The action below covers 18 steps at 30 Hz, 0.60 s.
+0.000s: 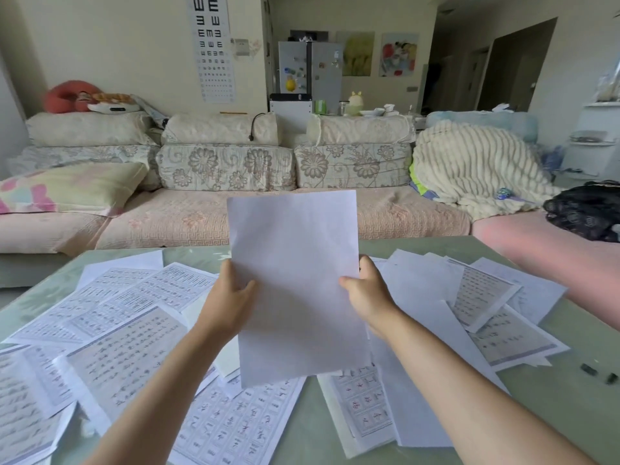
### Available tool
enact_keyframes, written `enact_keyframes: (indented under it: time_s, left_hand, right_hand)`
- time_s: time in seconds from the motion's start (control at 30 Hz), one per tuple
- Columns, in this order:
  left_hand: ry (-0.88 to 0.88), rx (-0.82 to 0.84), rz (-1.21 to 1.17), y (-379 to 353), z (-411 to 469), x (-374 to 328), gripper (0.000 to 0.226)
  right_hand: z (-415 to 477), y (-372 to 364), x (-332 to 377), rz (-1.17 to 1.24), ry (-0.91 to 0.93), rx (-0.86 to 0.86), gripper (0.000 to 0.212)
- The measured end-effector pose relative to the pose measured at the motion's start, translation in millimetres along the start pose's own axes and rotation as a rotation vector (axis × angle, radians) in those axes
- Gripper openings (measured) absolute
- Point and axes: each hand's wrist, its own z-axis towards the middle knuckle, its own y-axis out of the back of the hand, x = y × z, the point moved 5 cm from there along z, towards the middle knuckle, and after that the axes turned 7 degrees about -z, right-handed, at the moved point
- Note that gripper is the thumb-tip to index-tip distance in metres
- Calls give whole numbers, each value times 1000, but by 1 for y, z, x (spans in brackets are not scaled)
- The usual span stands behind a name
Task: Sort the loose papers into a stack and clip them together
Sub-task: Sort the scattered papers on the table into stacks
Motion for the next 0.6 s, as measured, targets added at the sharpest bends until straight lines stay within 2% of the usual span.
enact_keyframes:
  time_s: [0.07,0.17,0.3,0.4,0.6]
  left_hand:
    - [26,88,-71,-21,-6,-8,36]
    - [88,215,-65,-66,-16,-11,25]
    - [217,284,0,-133,-22,1,24]
    - [253,367,91,-184,-33,7,21]
    - [275,421,409,-246,-50,27,37]
  right_hand:
    - [3,20,-15,-18,-106,29,32]
    - [1,54,-47,-90,-251,37,38]
    - [-9,102,-89,-165,-342,-24,25]
    - [-13,136,-118,-295,-367,-84,33]
    - [-19,166,-160,-600,-468,-47,37]
